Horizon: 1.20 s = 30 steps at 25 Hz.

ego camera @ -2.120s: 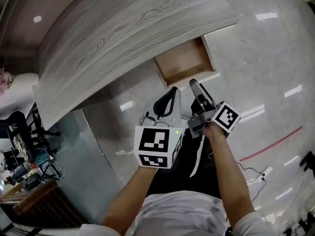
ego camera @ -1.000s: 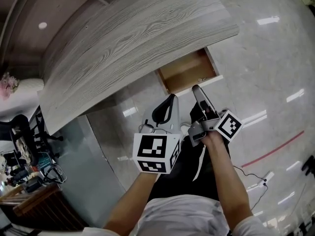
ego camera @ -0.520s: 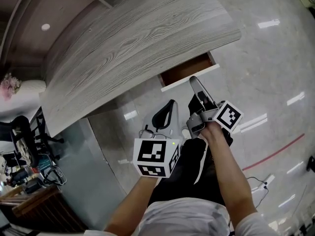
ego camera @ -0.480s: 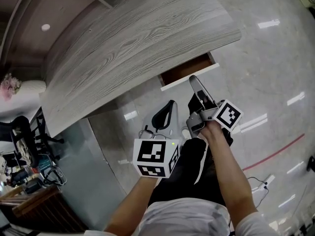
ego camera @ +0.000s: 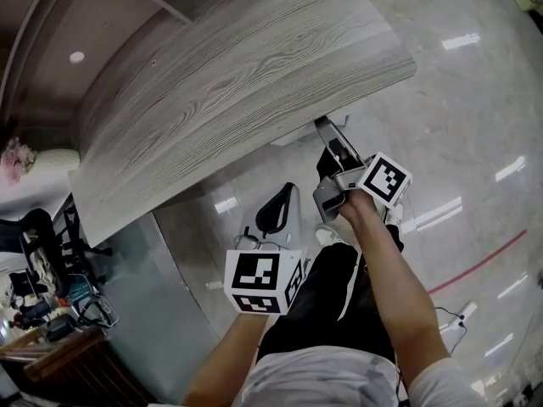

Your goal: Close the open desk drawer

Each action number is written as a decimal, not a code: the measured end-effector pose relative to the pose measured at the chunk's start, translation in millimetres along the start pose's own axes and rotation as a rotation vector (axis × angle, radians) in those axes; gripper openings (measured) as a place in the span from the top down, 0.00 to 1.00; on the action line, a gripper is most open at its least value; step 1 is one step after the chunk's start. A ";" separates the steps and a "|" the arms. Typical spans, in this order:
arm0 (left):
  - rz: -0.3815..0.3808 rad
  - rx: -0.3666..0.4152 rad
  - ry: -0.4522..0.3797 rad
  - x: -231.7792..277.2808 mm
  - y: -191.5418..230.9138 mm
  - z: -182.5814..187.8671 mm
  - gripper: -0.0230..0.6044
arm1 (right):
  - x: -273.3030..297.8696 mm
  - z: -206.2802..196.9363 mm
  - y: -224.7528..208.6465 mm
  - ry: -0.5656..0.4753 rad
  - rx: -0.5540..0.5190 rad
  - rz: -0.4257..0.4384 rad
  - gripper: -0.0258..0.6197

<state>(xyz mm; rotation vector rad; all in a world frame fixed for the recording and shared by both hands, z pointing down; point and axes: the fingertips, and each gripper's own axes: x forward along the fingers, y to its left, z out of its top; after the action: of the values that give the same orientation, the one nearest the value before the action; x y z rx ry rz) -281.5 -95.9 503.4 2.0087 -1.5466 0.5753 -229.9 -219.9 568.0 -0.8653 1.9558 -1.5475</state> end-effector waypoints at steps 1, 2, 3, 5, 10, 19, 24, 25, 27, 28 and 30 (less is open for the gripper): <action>0.000 0.001 -0.001 0.4 0.8 0.3 0.96 | 1.6 0.2 -1.4 -0.001 0.002 -0.003 0.63; 0.000 0.001 -0.002 0.7 1.6 0.7 0.96 | 2.9 0.3 -3.1 -0.001 0.004 -0.009 0.63; -0.001 0.001 -0.002 1.0 2.5 1.0 0.96 | 4.4 0.4 -4.5 -0.002 0.006 -0.012 0.63; 0.000 0.001 -0.001 1.4 5.2 1.3 0.96 | 8.6 1.3 -5.2 -0.001 0.002 -0.006 0.63; 0.009 -0.003 0.000 2.5 7.9 0.8 0.96 | 18.5 6.0 -5.4 0.011 -0.005 0.009 0.63; 0.020 -0.017 -0.027 -5.0 8.1 12.5 0.96 | 8.1 1.0 5.4 0.057 -0.045 -0.024 0.77; 0.008 -0.027 -0.065 -18.3 -3.0 34.1 0.96 | -32.5 -7.5 36.9 0.149 -0.225 -0.102 0.91; -0.001 -0.028 -0.076 -22.5 -7.8 40.6 0.96 | -39.3 -8.5 50.3 0.169 -0.269 -0.111 0.92; -0.017 -0.035 -0.098 -32.7 -18.2 53.9 0.96 | -50.9 -9.6 82.2 0.206 -0.357 -0.116 0.93; -0.022 -0.043 -0.109 -38.1 -22.9 60.4 0.96 | -56.0 -9.6 97.8 0.223 -0.401 -0.117 0.93; -0.027 -0.061 -0.131 -48.6 -30.6 73.6 0.96 | -64.2 -8.0 126.8 0.256 -0.489 -0.119 0.93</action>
<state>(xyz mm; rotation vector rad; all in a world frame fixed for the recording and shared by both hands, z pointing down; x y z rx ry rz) -263.4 -101.2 411.9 2.0529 -1.5907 0.3874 -214.4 -147.7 446.3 -1.0287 2.5746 -1.3096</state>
